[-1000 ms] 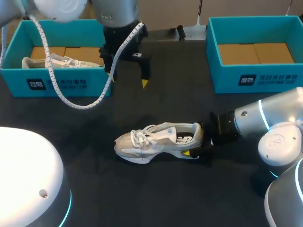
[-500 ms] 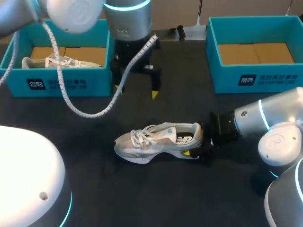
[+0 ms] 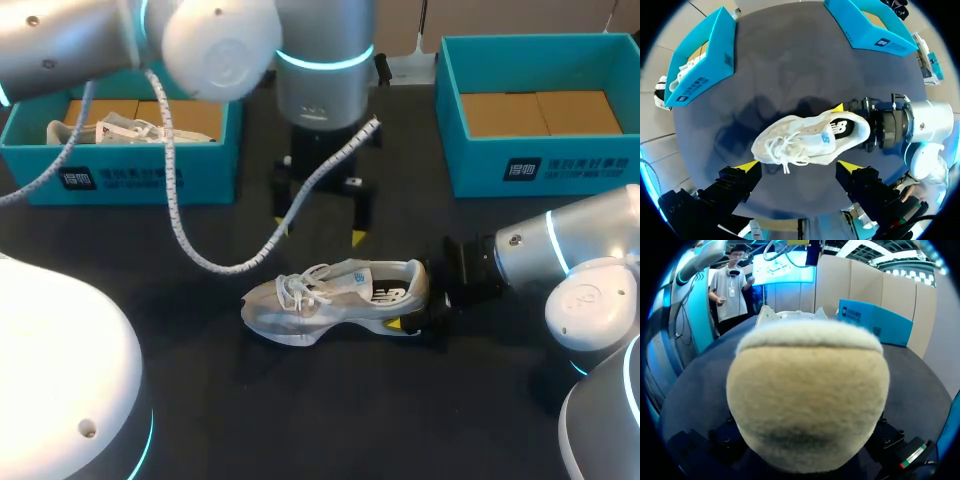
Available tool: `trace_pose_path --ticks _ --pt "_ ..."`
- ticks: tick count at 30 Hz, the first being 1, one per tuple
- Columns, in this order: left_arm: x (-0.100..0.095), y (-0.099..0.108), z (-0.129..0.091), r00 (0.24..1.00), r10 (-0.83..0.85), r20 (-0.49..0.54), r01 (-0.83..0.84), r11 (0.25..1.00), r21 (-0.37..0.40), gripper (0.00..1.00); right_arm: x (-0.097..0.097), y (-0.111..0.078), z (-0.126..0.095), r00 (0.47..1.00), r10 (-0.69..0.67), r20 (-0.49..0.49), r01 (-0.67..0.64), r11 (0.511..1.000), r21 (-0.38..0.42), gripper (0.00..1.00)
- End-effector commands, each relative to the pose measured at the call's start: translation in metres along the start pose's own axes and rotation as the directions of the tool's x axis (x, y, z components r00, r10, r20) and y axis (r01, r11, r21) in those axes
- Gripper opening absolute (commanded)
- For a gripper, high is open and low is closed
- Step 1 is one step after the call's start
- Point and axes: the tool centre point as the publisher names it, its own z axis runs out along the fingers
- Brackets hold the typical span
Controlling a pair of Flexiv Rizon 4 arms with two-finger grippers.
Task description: Take the shoe out of the shoebox, open the shoe tongue, remove and reinsert the insole, then place the shoe into the shoebox
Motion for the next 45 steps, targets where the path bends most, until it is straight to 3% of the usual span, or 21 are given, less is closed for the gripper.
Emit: trace_pose_path --ticks 1,9,18,45 --pt "0.014 -0.005 0.014 1.000 -0.019 0.007 0.019 1.000 -0.006 1.00 -0.001 0.000 0.003 1.000 0.001 0.002 -0.001 1.000 0.009 0.00" --pt "0.033 -0.008 0.036 0.999 -0.035 0.028 0.036 0.999 -0.016 1.00 -0.001 0.000 0.003 1.000 0.001 0.002 -0.001 1.000 0.009 0.00" --pt "0.041 -0.014 0.062 0.996 -0.083 0.045 0.083 0.996 -0.014 1.00 -0.001 0.000 0.003 1.000 0.001 0.002 -0.001 1.000 0.009 0.00" --pt "0.060 -0.019 0.092 0.985 -0.078 0.157 0.080 0.997 -0.006 1.00 -0.001 0.000 0.003 1.000 0.001 0.002 -0.001 1.000 0.009 0.00"
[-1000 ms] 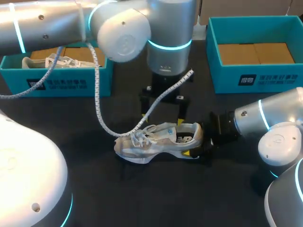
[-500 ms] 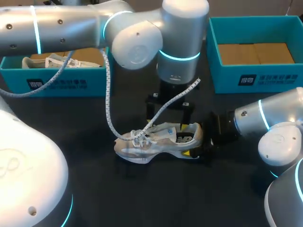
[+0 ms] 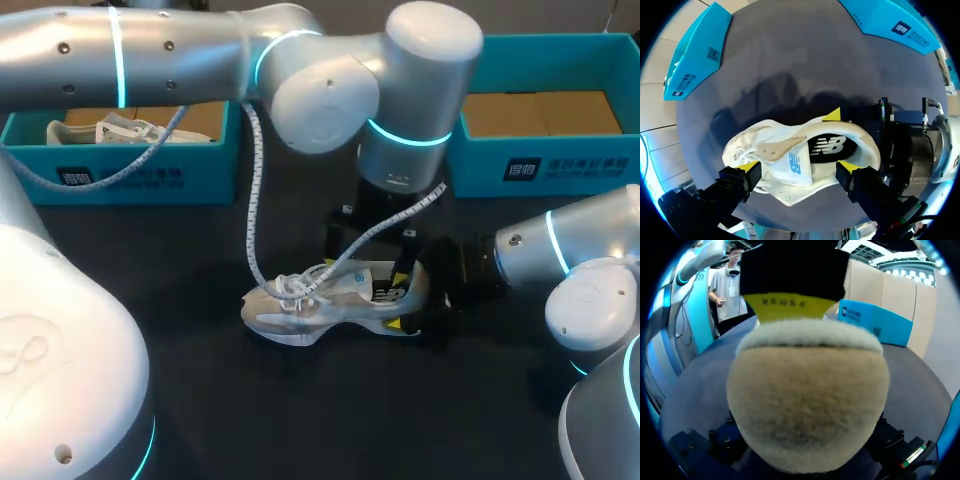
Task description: Take the shoe out of the shoebox, open the shoe tongue, remove and reinsert the insole, then place the shoe into the shoebox
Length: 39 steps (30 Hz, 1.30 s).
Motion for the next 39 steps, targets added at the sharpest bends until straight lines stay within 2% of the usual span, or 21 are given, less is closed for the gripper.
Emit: trace_pose_path --ticks 1,21,27,37,38,39 --pt "0.004 -0.001 0.007 1.000 -0.005 0.014 0.006 1.000 -0.005 1.00 -0.001 0.000 0.003 1.000 0.001 0.002 -0.001 1.000 0.009 0.00" --pt "-0.015 0.003 0.028 0.995 -0.043 0.095 0.043 0.999 -0.007 1.00 -0.001 0.000 0.003 1.000 0.001 0.002 -0.001 1.000 0.009 0.00" --pt "-0.029 0.007 0.025 0.992 -0.053 0.116 0.053 0.999 0.004 1.00 -0.001 0.000 0.003 1.000 0.001 0.002 -0.001 1.000 0.009 0.00" --pt "-0.058 0.016 0.006 0.988 -0.082 0.129 0.078 0.996 0.037 1.00 -0.001 0.000 0.003 1.000 0.001 0.002 -0.001 1.000 0.009 0.00" --pt "-0.059 0.016 0.004 0.989 -0.083 0.123 0.079 0.996 0.038 0.98 -0.001 0.000 0.003 1.000 0.001 0.002 -0.001 1.000 0.009 0.00" --pt "-0.061 0.017 0.002 0.989 -0.085 0.117 0.081 0.996 0.038 0.87 -0.001 0.000 0.003 1.000 0.001 0.002 -0.001 1.000 0.009 0.00"
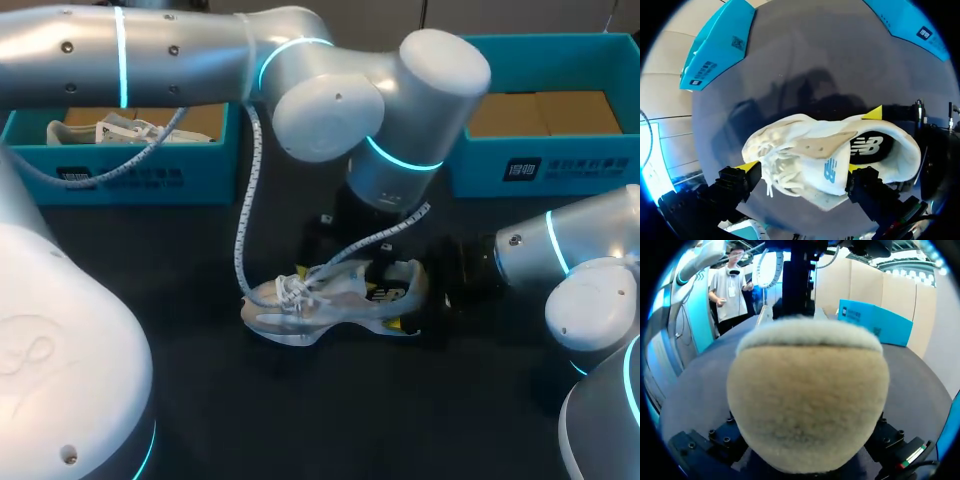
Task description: Take the shoe out of the shoebox, open the shoe tongue, remove and reinsert the insole, then place the shoe into the shoebox
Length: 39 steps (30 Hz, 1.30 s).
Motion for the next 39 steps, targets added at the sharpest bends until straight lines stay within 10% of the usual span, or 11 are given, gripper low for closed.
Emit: trace_pose_path --ticks 1,5,25,39 --pt "-0.018 0.005 -0.009 0.999 -0.008 -0.042 0.009 1.000 0.011 0.80 -0.001 0.000 0.003 1.000 0.001 0.002 -0.001 1.000 0.009 0.00" --pt "-0.021 0.006 -0.014 0.997 -0.015 -0.080 0.015 1.000 -0.004 0.00 -0.001 0.000 0.003 1.000 0.001 0.002 -0.001 1.000 0.009 0.00" --pt "-0.046 0.030 -0.030 0.979 -0.019 -0.202 0.017 1.000 -0.012 0.00 -0.001 0.000 0.003 1.000 0.001 0.002 -0.001 1.000 0.009 0.00" --pt "-0.069 0.030 0.001 0.982 -0.075 -0.172 0.075 0.997 -0.005 0.00 -0.001 0.000 0.003 1.000 0.001 0.002 -0.001 1.000 0.009 0.00"
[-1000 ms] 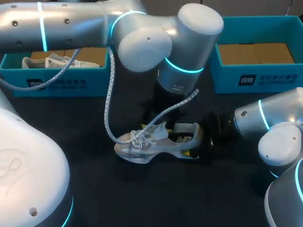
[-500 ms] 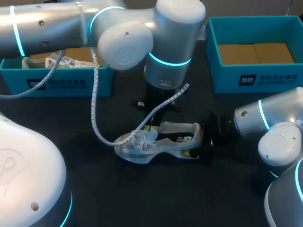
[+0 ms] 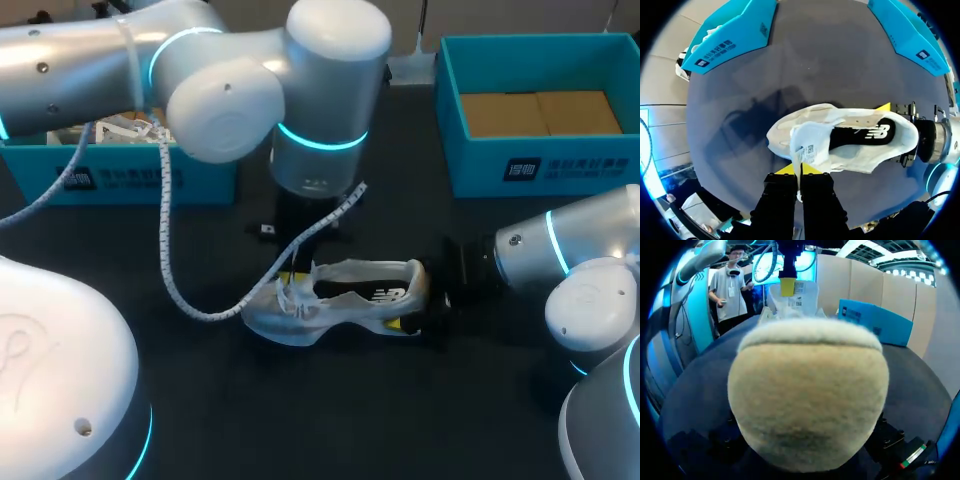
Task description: Take the shoe out of the shoebox, open the shoe tongue, remove and reinsert the insole, then place the shoe into the shoebox
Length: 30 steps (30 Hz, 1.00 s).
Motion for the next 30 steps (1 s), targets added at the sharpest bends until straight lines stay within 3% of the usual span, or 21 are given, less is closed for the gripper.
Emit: trace_pose_path --ticks 1,20,30 --pt "-0.008 0.001 0.012 0.999 0.002 -0.044 -0.002 1.000 0.016 0.00 -0.001 0.000 0.003 1.000 0.001 0.002 -0.001 1.000 0.009 0.00" --pt "-0.027 -0.011 0.073 0.998 -0.065 0.027 0.065 0.998 0.009 0.00 -0.001 0.000 0.003 1.000 0.001 0.002 -0.001 1.000 0.009 0.00" --pt "-0.034 -0.012 0.089 0.995 -0.099 0.035 0.098 0.995 0.007 0.00 -0.001 0.000 0.003 1.000 0.001 0.002 -0.001 1.000 0.009 0.00"
